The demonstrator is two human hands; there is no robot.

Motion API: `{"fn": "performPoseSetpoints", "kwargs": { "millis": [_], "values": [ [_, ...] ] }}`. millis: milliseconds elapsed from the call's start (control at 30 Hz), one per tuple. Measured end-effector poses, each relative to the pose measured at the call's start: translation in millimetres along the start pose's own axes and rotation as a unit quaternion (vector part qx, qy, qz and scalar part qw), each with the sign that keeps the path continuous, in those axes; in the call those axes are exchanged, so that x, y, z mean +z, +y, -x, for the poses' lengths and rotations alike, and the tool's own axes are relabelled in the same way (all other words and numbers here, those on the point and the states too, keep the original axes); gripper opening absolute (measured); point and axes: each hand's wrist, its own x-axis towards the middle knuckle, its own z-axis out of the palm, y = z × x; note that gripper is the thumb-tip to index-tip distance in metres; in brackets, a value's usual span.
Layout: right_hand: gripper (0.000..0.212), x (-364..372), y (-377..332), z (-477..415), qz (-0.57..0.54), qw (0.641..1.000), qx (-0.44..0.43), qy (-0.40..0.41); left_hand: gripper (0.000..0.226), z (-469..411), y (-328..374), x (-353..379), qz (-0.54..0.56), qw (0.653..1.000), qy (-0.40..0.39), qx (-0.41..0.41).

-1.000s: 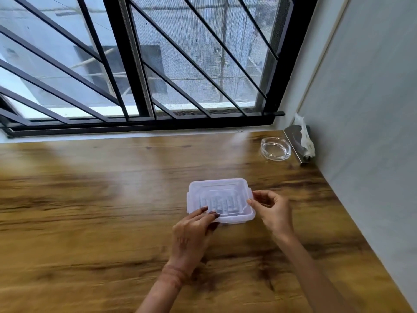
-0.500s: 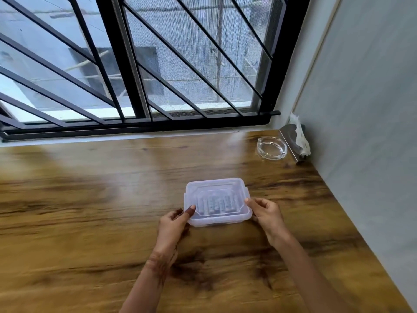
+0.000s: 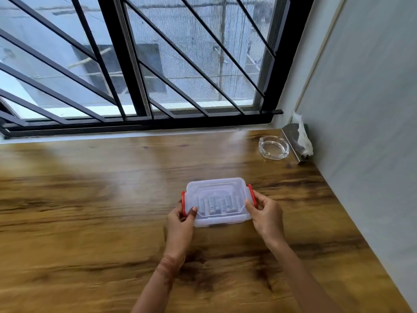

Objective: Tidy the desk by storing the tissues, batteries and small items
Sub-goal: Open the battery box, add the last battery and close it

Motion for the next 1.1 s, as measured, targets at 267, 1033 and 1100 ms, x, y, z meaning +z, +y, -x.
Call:
{"fn": "performPoseSetpoints", "kwargs": {
  "millis": [267,1033,1100],
  "values": [
    [0.029,-1,-8,3,0.057,0.998,-0.026,0.000,0.033,-9,-7,-5,-0.189,0.979,0.004,0.081],
    [0.025,-131,35,-2,-0.364,0.860,0.299,0.197,0.029,-49,71,190,-0.118,0.932,-0.326,0.104],
    [0.022,-137,41,-5,-0.379,0.846,0.299,0.225,0.034,-47,69,211,-0.139,0.926,-0.334,0.109]
  ]
}}
